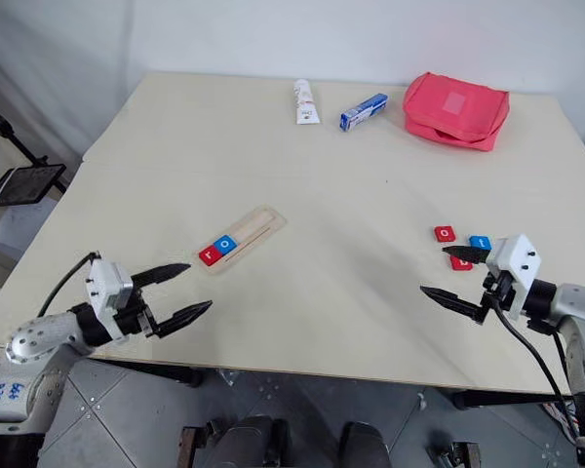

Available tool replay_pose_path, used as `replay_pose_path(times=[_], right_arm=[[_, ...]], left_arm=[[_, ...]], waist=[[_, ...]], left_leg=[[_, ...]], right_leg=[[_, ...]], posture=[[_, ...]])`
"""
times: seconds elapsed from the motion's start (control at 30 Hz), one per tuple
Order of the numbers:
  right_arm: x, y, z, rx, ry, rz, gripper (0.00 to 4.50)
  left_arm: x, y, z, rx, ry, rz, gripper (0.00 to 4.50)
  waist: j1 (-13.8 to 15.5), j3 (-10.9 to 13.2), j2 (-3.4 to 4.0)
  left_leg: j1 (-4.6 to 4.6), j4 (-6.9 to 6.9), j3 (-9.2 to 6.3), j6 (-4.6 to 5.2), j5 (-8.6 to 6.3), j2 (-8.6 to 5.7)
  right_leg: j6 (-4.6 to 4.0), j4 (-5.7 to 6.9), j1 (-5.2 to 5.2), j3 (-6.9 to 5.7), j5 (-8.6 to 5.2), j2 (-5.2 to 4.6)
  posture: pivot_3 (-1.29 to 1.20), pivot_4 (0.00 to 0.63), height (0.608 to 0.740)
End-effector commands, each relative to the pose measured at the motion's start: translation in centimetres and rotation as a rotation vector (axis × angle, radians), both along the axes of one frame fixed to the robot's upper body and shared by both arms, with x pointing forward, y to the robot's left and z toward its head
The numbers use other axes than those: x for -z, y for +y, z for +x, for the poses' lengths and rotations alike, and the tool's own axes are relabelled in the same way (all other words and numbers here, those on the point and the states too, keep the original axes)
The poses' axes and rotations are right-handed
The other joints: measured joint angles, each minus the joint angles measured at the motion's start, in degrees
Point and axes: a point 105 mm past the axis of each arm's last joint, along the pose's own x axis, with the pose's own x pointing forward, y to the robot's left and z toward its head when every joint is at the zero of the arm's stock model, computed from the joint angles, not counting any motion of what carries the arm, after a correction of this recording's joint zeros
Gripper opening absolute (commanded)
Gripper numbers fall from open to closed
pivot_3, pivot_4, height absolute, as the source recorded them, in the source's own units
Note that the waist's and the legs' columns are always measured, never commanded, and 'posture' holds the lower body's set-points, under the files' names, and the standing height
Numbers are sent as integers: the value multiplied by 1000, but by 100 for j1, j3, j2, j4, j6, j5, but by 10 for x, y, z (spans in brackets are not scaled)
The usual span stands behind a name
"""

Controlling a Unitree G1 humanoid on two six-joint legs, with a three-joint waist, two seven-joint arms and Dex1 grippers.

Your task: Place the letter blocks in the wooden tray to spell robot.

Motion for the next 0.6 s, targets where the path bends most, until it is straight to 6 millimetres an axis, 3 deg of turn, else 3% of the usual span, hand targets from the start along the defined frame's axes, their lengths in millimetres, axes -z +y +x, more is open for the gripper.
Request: replay_pose_path(times=[0.03, 0.23, 0.6], right_arm=[[-4, 5, 3, -17, -19, 20, 4483], [-1, 14, 5, -43, -5, 27, 4483], [2, 15, 2, -46, 19, 26, 4483]], left_arm=[[-10, -2, 13, -55, -9, 33, 4500], [-20, -6, 46, -161, 75, 123, 4500], [-12, -18, 75, -201, 256, 341, 4500]], waist=[[-17, 0, 0], [-20, 1, -1], [-11, 3, -3]], left_leg=[[0, 0, -3, 0, 0, 0], [-2, -1, -2, -2, -1, 1], [-6, 5, -2, -3, -2, 1]], right_leg=[[0, 2, 0, -1, 0, 1], [0, 12, -5, -17, 0, 9], [0, 16, -9, -20, 0, 22]], posture=[[0, 150, 740], [0, 150, 740], [0, 150, 740]])
